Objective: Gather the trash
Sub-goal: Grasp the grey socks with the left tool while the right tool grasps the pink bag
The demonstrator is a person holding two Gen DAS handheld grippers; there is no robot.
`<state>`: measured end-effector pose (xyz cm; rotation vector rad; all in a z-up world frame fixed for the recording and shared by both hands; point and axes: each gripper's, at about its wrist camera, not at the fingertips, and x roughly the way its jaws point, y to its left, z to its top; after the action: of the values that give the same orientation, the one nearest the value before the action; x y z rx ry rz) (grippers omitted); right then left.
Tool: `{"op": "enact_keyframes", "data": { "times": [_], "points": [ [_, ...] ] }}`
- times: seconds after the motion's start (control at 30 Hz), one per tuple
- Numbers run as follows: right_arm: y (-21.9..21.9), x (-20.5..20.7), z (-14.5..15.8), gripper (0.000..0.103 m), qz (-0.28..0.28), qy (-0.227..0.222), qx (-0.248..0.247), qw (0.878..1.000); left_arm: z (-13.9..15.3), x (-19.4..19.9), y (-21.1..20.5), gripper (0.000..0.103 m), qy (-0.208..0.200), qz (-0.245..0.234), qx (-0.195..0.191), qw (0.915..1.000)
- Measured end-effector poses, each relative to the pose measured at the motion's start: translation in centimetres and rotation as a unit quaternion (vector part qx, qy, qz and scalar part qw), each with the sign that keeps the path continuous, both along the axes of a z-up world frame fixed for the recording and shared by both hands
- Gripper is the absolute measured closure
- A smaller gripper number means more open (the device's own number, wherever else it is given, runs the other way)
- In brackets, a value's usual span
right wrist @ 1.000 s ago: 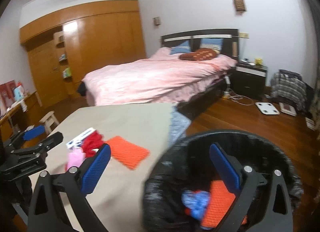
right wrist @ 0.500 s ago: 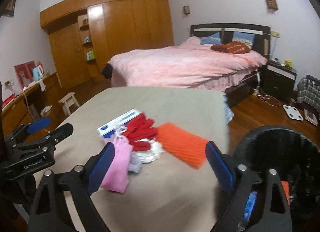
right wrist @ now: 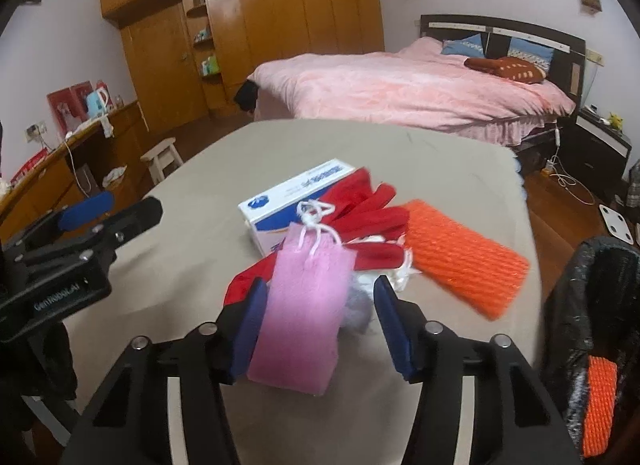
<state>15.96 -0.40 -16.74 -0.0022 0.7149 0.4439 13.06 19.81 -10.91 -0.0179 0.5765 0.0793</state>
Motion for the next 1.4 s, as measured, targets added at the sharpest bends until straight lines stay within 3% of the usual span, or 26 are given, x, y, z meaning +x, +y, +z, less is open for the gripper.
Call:
{"op": "enact_keyframes", "data": {
  "times": [0.17,0.3,0.9,1.4],
  "points": [
    [0.2,-0.1,-0.2,0.074,0.021,0.016,0.013,1.000,-0.3,0.1,-0.1,0.023,0.004,-0.004,-0.001,1.0000],
    [0.0,-0.5,0.4,0.082,0.032,0.012,0.019,0.999,-0.2,0.2,-0.5,0.023,0.005,-0.007,-0.004,1.0000],
    [-6.7,-0.2,2.2,0.082,-0.032,-0.002,0.035,0.999,-1.5,1.0,-6.2,0.035,0.024,-0.062,-0.017,0.9976],
    [-7.6,-0.4,1.3,0.082,-0.041,0.005,0.042,0.998,-4.5,1.8,-10.4,0.054,0.072,-0.075,-0.020,0.9944]
  ]
}}
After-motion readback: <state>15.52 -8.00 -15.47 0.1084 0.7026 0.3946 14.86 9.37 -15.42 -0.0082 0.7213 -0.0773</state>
